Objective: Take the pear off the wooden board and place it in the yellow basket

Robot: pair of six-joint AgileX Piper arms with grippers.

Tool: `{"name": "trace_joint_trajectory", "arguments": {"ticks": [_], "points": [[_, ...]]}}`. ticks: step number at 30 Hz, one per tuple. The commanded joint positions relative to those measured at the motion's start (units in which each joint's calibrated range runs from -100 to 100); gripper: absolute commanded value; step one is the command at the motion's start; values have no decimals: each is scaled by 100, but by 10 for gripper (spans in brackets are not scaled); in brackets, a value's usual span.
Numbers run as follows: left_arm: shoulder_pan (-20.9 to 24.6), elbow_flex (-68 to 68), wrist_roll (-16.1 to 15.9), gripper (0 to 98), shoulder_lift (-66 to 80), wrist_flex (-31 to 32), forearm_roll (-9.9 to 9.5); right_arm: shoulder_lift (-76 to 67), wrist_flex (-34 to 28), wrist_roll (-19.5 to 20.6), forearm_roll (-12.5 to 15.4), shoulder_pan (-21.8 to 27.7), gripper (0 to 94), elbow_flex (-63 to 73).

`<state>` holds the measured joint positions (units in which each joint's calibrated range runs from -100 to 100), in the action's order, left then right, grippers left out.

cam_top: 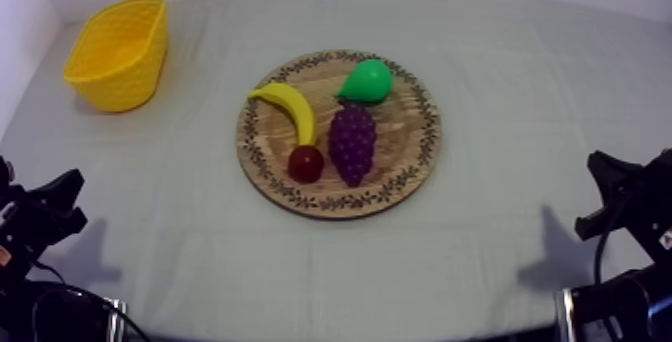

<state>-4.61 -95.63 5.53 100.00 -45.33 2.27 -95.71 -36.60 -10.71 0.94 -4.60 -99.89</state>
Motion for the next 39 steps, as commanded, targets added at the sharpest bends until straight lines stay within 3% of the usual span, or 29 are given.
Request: {"name": "trace_joint_trajectory", "arguments": {"ticks": [1, 20, 30, 33, 36, 39], "points": [[2, -2, 1, 1, 0, -4, 0, -4, -1, -1, 1, 0, 4, 0], [2, -2, -80, 1, 0, -4, 3, -4, -1, 3, 1, 0, 4, 0], [-367, -2, -695, 0, 0, 15, 25, -4, -1, 3, 1, 0, 4, 0], [-615, -13, -867, 0, 0, 170, 126, -4, -1, 3, 1, 0, 4, 0], [-796, -64, -1102, 0, 0, 439, 375, -4, -1, 3, 1, 0, 4, 0], [-890, -89, -1043, 0, -28, 720, 599, -4, -1, 3, 1, 0, 4, 0]]}}
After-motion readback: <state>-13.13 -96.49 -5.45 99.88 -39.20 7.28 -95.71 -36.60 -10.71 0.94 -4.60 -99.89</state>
